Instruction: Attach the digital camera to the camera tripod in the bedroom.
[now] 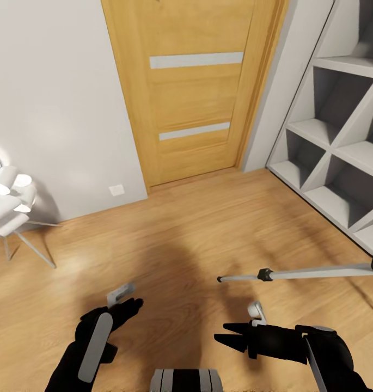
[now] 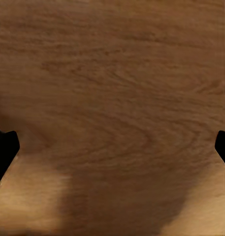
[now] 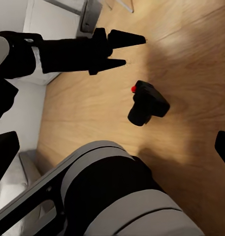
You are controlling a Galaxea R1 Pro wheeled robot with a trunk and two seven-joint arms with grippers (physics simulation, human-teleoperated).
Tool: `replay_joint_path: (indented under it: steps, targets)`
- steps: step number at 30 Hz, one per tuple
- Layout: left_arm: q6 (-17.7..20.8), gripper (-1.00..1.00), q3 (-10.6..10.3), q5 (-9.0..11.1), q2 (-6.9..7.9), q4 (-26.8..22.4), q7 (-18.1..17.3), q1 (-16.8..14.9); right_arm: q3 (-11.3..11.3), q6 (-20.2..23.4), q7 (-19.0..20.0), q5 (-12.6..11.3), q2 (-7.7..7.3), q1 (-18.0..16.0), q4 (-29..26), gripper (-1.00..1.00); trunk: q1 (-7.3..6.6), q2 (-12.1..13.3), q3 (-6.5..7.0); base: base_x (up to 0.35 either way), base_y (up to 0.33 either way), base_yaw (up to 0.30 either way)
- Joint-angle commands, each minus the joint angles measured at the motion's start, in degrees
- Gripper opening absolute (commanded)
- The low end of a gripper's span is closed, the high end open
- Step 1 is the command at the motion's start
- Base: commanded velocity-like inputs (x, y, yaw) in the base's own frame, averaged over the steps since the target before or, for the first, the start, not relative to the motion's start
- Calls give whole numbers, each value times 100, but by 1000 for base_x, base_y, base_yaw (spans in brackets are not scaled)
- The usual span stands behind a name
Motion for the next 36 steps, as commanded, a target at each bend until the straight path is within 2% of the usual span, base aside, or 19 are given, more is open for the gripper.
replay_joint_path:
  steps: [1,2,6,7,13,14,15,20,25,31,36]
  targets:
    - [-64,100,9,76,-33,-32,232,-3,-8,50,54,51,2,-4,-6,100,1,-3,-27,0,0,0]
    - [-208,100,10,122,-76,-98,593,-3,-7,50,54,51,3,-4,-6,100,4,-5,-49,0,0,0]
    - [-413,100,10,266,-137,-227,1144,-3,-7,50,54,51,3,-4,-6,100,14,-10,-138,0,0,0]
    - [-499,100,8,381,-161,-277,1365,-3,-7,50,54,51,4,-4,-6,100,17,-11,-160,0,0,0]
    - [-887,100,-1,753,-200,-390,2028,-3,-6,50,54,51,4,-4,-6,100,32,-19,-293,0,0,0]
    - [-982,100,-2,803,-202,-405,2154,-3,-6,50,54,53,4,-4,-6,100,35,-21,-315,0,0,0]
    - [-1195,100,-5,893,-204,-435,2432,-3,-3,50,54,56,5,-4,-6,100,37,-22,-337,0,0,0]
    - [-1790,100,-14,1085,-200,-523,3184,-3,0,50,54,59,8,-4,-6,100,50,-29,-448,0,0,0]
    - [-2057,100,-20,1244,-186,-549,3479,-3,-5,56,54,60,5,-4,-6,100,63,-36,-559,0,0,0]
    - [-2143,100,-12,1411,-172,-561,3565,-3,-7,60,54,60,4,-4,-6,100,79,-44,-692,0,0,0]
    - [-2163,100,-7,1454,-170,-554,3581,-3,-7,70,54,60,4,-4,-6,100,91,-50,-803,0,0,0]
